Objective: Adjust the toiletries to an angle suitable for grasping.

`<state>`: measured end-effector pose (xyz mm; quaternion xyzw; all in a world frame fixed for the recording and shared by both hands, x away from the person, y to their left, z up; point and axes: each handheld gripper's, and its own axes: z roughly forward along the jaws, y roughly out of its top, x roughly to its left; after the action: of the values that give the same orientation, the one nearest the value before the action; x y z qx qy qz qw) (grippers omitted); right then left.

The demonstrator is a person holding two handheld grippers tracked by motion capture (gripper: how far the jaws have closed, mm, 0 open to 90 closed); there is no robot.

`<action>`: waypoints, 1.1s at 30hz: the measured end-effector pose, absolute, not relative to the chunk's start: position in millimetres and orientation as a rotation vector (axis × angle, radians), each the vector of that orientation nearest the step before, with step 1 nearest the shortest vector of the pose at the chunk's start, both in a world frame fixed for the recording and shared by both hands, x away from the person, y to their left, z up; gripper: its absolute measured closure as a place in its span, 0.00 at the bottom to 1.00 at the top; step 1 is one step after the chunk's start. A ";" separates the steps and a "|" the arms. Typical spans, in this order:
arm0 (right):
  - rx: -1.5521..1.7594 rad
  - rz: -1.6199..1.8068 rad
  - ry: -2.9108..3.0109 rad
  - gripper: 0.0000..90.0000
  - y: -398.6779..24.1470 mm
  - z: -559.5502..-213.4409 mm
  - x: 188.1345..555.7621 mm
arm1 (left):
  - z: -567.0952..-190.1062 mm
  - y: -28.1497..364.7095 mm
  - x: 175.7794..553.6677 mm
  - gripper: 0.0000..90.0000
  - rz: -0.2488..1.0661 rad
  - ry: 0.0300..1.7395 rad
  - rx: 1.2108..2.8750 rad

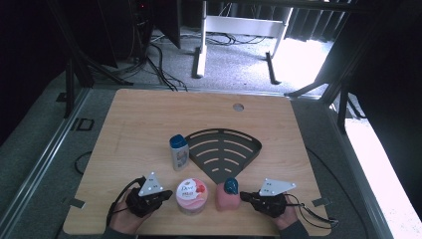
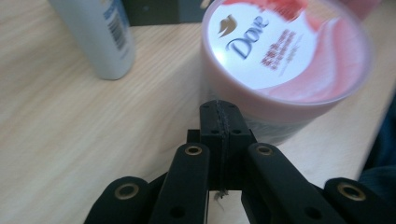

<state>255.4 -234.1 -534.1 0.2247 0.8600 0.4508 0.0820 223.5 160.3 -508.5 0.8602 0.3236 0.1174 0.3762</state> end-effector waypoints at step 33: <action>0.616 1.404 2.590 1.00 -208.2 -534.4 249.4 | -496.9 148.4 216.8 1.00 0.286 0.703 2.163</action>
<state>249.4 -208.2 -534.4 0.2042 0.8587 0.4654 0.0657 216.8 148.4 -496.9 0.8597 0.2793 0.1137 0.4122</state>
